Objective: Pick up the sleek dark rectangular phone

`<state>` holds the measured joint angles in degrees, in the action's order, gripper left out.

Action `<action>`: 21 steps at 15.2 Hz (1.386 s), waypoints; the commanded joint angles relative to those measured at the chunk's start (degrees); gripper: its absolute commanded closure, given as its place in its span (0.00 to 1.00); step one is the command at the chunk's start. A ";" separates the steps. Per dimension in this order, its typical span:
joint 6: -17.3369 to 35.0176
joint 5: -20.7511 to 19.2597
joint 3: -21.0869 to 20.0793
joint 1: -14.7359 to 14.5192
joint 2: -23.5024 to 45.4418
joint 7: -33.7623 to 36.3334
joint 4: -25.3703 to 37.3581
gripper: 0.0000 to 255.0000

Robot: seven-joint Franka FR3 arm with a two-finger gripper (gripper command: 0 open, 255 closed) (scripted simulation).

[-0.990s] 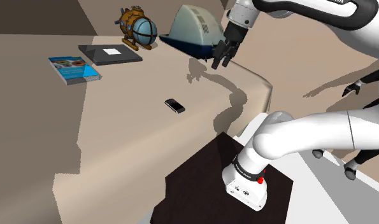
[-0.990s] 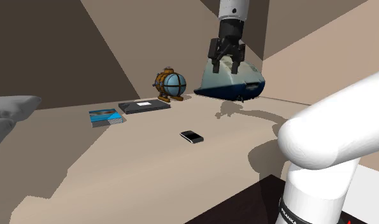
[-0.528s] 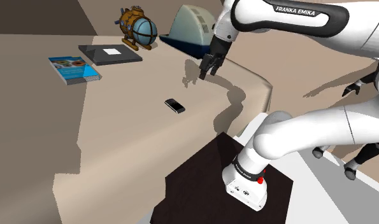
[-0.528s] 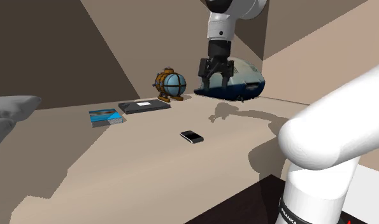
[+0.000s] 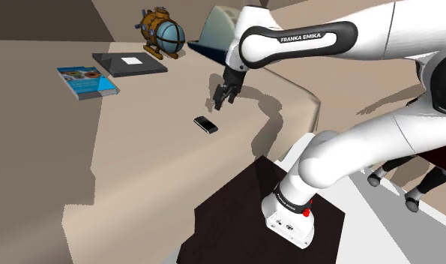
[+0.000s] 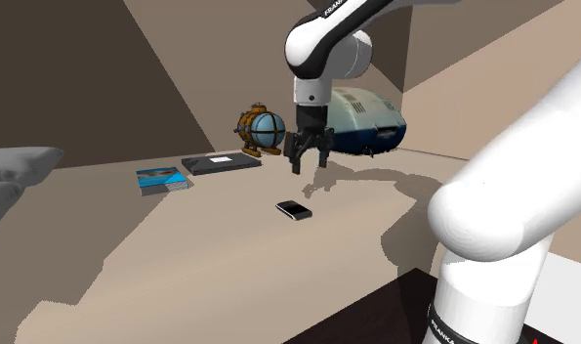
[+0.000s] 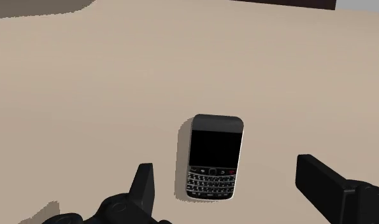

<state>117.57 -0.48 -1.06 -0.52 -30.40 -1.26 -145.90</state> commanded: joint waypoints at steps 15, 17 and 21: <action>21.34 -3.47 -2.61 0.21 19.62 3.54 -2.25 0.00; 21.37 -3.48 -2.60 0.22 19.66 3.52 -2.25 1.00; 21.42 -3.48 -2.62 0.21 19.68 3.55 -2.28 1.00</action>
<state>138.92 -3.95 -3.67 -0.31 -10.86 2.27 -148.11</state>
